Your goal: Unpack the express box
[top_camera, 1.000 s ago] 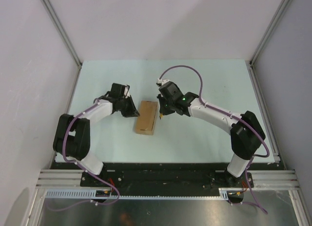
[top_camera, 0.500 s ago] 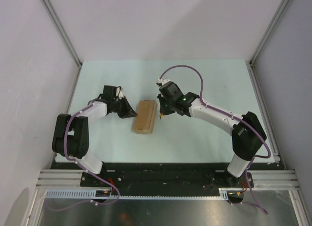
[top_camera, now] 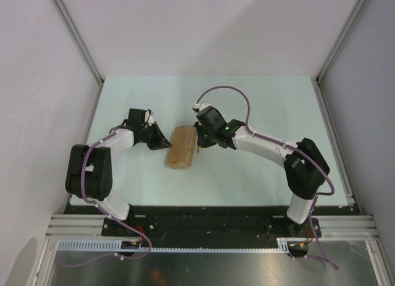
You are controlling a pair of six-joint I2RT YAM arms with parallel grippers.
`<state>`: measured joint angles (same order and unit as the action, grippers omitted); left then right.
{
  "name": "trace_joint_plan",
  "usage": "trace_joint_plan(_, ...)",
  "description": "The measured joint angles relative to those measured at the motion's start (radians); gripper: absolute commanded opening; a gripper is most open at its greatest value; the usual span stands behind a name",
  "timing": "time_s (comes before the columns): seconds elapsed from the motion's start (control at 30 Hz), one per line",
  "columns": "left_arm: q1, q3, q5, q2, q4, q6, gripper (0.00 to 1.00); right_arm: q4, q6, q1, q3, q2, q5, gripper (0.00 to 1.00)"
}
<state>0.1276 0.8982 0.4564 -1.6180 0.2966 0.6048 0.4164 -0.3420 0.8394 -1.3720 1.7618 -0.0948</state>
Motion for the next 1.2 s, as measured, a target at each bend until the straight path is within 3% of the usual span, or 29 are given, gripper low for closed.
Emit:
trace_joint_plan(0.73, -0.003, -0.049, -0.052, -0.058, 0.073, -0.002, 0.11, -0.157, 0.014, 0.088, 0.001, 0.064, 0.059, 0.00)
trace_joint_plan(1.0, -0.003, -0.044, -0.113, 0.006, 0.138, -0.020, 0.24, -0.129, 0.013, 0.084, 0.001, 0.064, 0.015, 0.00)
trace_joint_plan(1.2, -0.003, -0.057, -0.110, 0.081, 0.164, -0.010, 0.25, -0.098, 0.013, 0.081, 0.001, 0.063, -0.011, 0.00)
